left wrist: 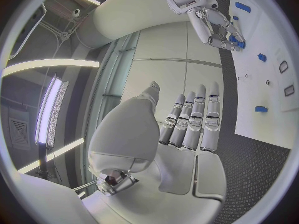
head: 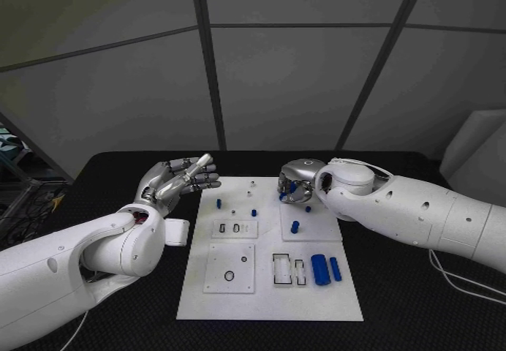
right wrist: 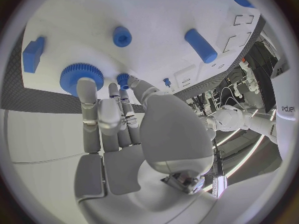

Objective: Assemble the parts on the task board

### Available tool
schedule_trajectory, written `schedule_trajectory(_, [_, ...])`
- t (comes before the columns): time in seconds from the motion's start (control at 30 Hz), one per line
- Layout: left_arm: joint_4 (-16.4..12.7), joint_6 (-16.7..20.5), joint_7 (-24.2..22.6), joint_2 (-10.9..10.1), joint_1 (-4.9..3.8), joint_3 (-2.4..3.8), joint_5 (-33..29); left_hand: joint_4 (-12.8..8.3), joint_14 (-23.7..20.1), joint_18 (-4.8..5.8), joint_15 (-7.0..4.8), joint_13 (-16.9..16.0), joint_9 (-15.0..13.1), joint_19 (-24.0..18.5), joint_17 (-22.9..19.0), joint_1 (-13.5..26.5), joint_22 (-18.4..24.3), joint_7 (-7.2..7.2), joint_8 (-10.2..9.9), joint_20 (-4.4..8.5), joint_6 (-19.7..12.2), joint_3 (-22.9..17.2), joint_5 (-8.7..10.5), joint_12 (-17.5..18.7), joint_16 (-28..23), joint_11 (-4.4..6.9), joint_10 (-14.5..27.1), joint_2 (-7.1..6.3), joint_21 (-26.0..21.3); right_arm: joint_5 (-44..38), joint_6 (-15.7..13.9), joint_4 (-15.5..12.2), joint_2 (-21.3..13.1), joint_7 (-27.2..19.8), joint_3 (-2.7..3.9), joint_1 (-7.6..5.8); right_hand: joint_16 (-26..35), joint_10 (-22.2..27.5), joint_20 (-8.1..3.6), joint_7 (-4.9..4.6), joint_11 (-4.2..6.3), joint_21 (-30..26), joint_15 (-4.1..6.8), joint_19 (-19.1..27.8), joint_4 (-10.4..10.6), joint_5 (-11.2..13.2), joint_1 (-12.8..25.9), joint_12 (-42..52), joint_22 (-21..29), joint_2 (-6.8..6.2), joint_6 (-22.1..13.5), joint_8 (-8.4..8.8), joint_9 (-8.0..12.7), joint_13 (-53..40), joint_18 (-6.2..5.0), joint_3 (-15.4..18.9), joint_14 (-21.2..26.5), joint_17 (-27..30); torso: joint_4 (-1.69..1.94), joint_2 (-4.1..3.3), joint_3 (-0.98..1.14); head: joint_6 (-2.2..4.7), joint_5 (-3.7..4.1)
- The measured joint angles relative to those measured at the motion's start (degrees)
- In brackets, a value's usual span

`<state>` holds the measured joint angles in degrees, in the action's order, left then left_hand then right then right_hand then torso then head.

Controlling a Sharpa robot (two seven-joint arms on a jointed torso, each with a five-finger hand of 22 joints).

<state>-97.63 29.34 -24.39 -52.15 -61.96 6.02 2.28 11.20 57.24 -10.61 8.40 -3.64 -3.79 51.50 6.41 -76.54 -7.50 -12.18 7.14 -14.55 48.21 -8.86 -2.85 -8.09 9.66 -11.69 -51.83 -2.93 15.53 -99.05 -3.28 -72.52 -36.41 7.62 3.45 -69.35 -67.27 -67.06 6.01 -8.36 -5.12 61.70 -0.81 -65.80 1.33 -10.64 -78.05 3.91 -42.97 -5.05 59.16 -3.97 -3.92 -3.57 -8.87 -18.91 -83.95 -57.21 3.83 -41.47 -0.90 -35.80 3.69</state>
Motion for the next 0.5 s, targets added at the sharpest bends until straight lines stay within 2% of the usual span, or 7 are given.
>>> schedule_trajectory(0.27, [0.1,0.0,0.1,0.0,0.01,0.0,0.0,0.0,0.2,0.0,0.2,0.0,0.0,0.0,0.0,0.0,0.0,-0.21,0.0,0.0,-0.2,0.0,0.0,0.2,0.0,0.0,0.0,0.0,0.0,0.0,0.4,0.2,0.2,-0.1,0.0,0.0,-2.0,-1.1,-0.07,0.1,0.33,2.0,0.0,-1.1,-0.4,0.0,-1.0,0.0,-2.8,0.43,0.9,0.0,-0.1,0.0,-0.01,-1.3,0.0,-2.4,0.04,-0.08,-0.05,-0.19,0.04])
schedule_trajectory(0.4, [0.1,-0.1,0.1,0.0,0.01,0.0,0.0,0.0,0.2,0.0,0.2,0.0,0.0,0.0,0.0,0.0,0.0,-0.21,0.0,0.0,-0.2,0.0,0.0,0.2,0.0,0.0,0.0,0.0,0.0,0.0,0.4,0.3,0.2,-0.1,0.01,-0.01,-2.6,-1.7,-0.27,0.07,0.43,3.0,0.0,-1.3,-0.8,1.4,-2.3,0.0,-3.7,0.47,1.5,0.0,-0.1,0.0,0.01,-2.7,0.0,-2.9,0.06,-0.14,-0.08,-0.14,0.03])
schedule_trajectory(0.47, [0.1,-0.1,0.2,0.0,0.01,0.0,0.0,-0.2,0.2,0.0,0.2,0.0,0.0,0.0,0.0,0.0,0.1,-0.21,0.0,0.0,-0.2,0.2,0.0,0.2,0.0,0.21,0.2,0.0,0.0,0.0,0.3,0.2,0.1,-0.2,0.01,-0.02,-3.3,-2.2,-0.39,0.13,0.52,3.9,0.15,-1.8,-1.1,1.9,-2.6,0.2,-4.9,0.79,2.0,-0.24,-0.1,0.0,0.9,-3.3,-0.1,-3.7,0.12,-0.14,-0.11,-0.13,0.05])
schedule_trajectory(0.5, [0.1,-0.1,0.2,0.0,0.01,0.0,0.0,-0.2,0.2,0.0,0.2,0.0,0.0,0.0,0.0,0.0,0.1,-0.21,0.0,0.0,-0.2,0.2,0.0,0.2,0.0,0.21,0.2,0.0,0.0,0.0,0.2,0.2,0.1,-0.2,0.01,-0.02,-3.8,-2.6,-0.39,0.2,0.56,4.5,0.36,-2.2,-1.4,1.9,-3.1,0.3,-5.7,0.59,2.4,-0.46,-0.2,0.0,0.89,-3.8,-0.1,-4.2,0.13,-0.14,-0.11,-0.13,0.05])
